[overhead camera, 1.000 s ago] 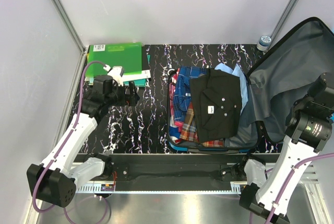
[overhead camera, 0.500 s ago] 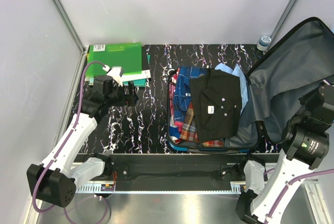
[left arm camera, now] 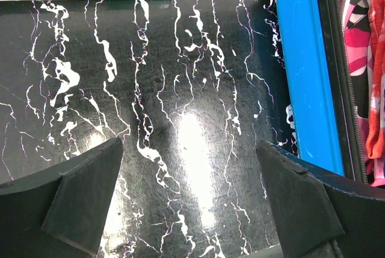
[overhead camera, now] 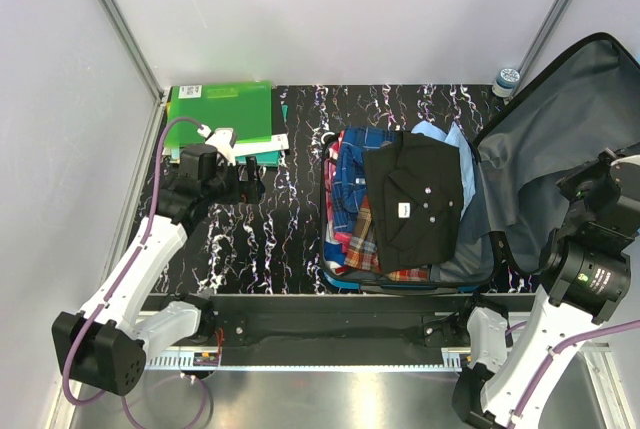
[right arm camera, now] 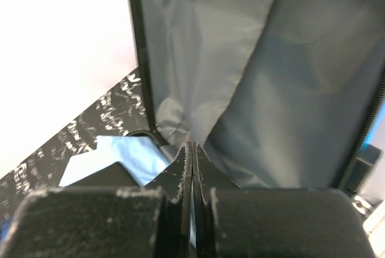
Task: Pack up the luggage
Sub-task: Close the luggage at the center of the board.
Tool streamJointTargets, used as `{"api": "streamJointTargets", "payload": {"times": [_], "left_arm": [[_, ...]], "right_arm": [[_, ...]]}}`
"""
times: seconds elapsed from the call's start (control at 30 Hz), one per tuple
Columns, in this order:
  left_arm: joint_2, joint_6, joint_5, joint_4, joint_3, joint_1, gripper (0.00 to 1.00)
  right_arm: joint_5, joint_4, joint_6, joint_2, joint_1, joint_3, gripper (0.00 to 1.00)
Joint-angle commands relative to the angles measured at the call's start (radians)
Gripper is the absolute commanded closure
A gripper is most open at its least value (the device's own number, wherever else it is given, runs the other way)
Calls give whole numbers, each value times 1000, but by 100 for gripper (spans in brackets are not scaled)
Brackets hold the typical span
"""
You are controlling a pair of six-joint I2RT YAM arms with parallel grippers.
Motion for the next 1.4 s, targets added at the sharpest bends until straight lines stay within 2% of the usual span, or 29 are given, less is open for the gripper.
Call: {"api": "streamJointTargets", "payload": {"times": [0.0, 0.27, 0.4, 0.47, 0.53, 0.6, 0.7, 0.77, 0.87, 0.9, 0.93, 1.03, 1.17, 1.37], "left_arm": [[-4, 8, -13, 30, 15, -1, 1], [5, 8, -1, 30, 22, -1, 1], [8, 8, -2, 30, 18, -1, 1], [8, 8, -2, 30, 16, -1, 1], [11, 10, -2, 30, 18, -1, 1], [14, 11, 4, 33, 16, -1, 1], [28, 19, 1, 38, 24, -1, 1], [29, 25, -12, 37, 24, -1, 1], [17, 31, -27, 50, 15, -1, 1], [11, 33, -28, 52, 10, -1, 1], [8, 33, -32, 58, 7, -3, 1], [-3, 33, -38, 73, 7, -1, 1], [8, 27, -36, 83, 4, -1, 1], [14, 17, -25, 84, 11, -1, 1]], "right_arm": [[-99, 18, 23, 10, 4, 5, 100], [-187, 41, 38, 18, 4, -27, 100], [-175, 32, 29, 10, 6, -20, 100], [-89, 13, 9, 3, 6, -20, 100], [73, 8, -21, -14, 6, -38, 100], [159, 9, -38, -17, 6, -59, 88], [253, 8, -63, 29, 6, -69, 65], [252, -9, -54, 93, 6, -34, 59], [232, -34, -37, 153, 6, 32, 40], [236, -34, -35, 161, 6, 37, 27], [238, -35, -37, 170, 6, 42, 20], [247, -40, -52, 168, 6, 50, 6], [344, -40, -64, 127, 6, 33, 0], [424, -44, -87, 133, 6, 16, 0]]}}
